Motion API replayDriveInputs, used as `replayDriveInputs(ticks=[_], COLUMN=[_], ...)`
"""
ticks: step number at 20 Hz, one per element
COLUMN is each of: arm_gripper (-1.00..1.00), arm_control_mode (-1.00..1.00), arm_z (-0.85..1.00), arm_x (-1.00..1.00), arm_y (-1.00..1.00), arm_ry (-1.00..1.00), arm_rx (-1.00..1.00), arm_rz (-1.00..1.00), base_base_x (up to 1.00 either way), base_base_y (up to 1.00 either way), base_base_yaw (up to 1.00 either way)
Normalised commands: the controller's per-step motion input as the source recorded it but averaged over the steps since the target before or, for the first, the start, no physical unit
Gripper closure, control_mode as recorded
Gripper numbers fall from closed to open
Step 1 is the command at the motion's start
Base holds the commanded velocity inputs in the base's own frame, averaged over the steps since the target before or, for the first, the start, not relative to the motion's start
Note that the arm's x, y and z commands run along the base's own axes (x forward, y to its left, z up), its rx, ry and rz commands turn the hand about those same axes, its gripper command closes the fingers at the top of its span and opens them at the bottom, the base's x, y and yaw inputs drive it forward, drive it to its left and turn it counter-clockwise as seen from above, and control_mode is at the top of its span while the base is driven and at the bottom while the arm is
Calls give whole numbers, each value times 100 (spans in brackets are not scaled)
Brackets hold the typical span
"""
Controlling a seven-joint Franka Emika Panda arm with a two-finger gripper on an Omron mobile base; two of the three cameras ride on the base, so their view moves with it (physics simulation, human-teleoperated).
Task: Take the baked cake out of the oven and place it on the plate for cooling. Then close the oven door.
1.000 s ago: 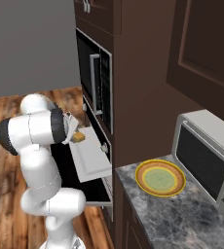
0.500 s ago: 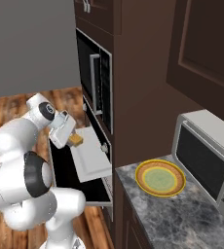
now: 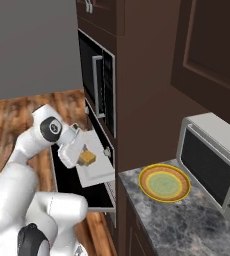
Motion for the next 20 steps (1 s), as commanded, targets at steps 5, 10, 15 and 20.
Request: replayDriveInputs(ticks=[5,10,15,20], arm_gripper=[100,100,100,100], arm_control_mode=[-100,-100,-100,-100], arm_z=[6,0,0,0], arm_x=[-37,-3,3,14], arm_y=[-82,-85,-83,-83], arm_ry=[3,6,11,16], arm_rx=[0,4,6,10], arm_rz=[0,0,0,1], base_base_x=[0,0,0,0], base_base_y=[0,0,0,0], base_base_yaw=[0,0,0,0])
